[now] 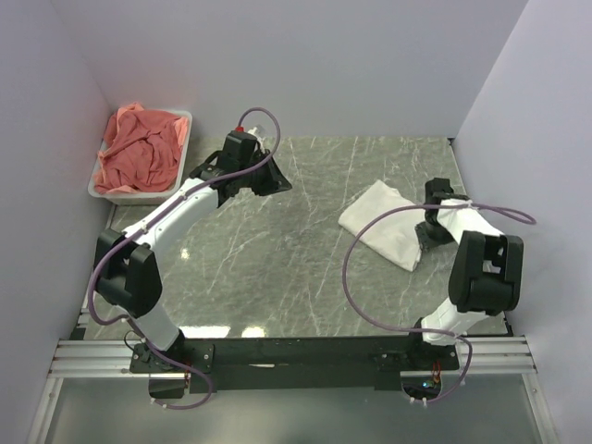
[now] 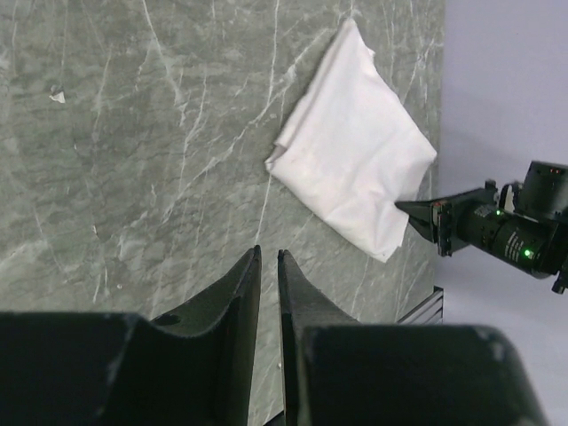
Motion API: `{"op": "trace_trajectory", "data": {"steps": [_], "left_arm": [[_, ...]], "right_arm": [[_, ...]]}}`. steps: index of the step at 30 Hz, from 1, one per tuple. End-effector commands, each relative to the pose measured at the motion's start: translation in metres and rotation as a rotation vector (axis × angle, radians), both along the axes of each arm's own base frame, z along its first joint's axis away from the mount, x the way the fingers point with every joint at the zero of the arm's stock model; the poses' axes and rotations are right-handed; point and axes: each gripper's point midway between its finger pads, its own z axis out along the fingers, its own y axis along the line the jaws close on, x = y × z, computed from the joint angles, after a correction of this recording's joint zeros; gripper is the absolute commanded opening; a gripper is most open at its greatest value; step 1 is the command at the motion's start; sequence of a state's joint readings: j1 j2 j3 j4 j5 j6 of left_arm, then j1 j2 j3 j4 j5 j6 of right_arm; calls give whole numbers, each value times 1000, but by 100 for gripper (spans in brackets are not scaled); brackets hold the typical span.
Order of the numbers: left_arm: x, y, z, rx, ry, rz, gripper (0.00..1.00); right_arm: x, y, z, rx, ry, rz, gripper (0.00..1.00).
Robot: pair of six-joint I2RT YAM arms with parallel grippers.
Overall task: Fold and stack the t-shirts
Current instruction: Neatly place the folded tshirt to the corner
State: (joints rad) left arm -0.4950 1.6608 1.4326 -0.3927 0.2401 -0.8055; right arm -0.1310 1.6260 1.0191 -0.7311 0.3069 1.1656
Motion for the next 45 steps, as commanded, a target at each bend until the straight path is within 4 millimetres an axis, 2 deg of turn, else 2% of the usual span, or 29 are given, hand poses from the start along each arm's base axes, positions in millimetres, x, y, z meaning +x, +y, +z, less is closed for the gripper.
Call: {"op": "trace_trajectory", "data": {"steps": [1,6,10,12,18,29,41,43,44,45], "left_arm": [[-8,-1,42,-50,-86,-38,19],[-18,2,46,-53,-96,-52,19],[-27,5,55,-68,-114,-61,19],[-30,5,54,-68,-111,-66,20],[-41,4,53,-82,-108,-87,20],[-55,8,53,-95,-112,-88,20],[-68,16,44,-106,-104,-73,21],[-69,17,44,-103,-104,-75,21],[-69,17,45,-101,-107,-69,21],[-69,18,45,-100,-107,-68,22]], "right_arm": [[-51,-29,11,-113,64,-230,0],[-93,-39,2,-95,52,-367,0],[-121,-46,0,-91,29,-462,0],[-136,-50,1,-89,18,-507,0],[-162,-52,3,-89,-34,-588,0],[-181,-35,1,-34,-70,-596,0],[-181,-13,-8,61,-105,-536,0],[-188,-16,-3,38,-75,-552,17],[-187,-19,5,29,-64,-545,35],[-186,-21,9,18,-51,-512,43]]}}
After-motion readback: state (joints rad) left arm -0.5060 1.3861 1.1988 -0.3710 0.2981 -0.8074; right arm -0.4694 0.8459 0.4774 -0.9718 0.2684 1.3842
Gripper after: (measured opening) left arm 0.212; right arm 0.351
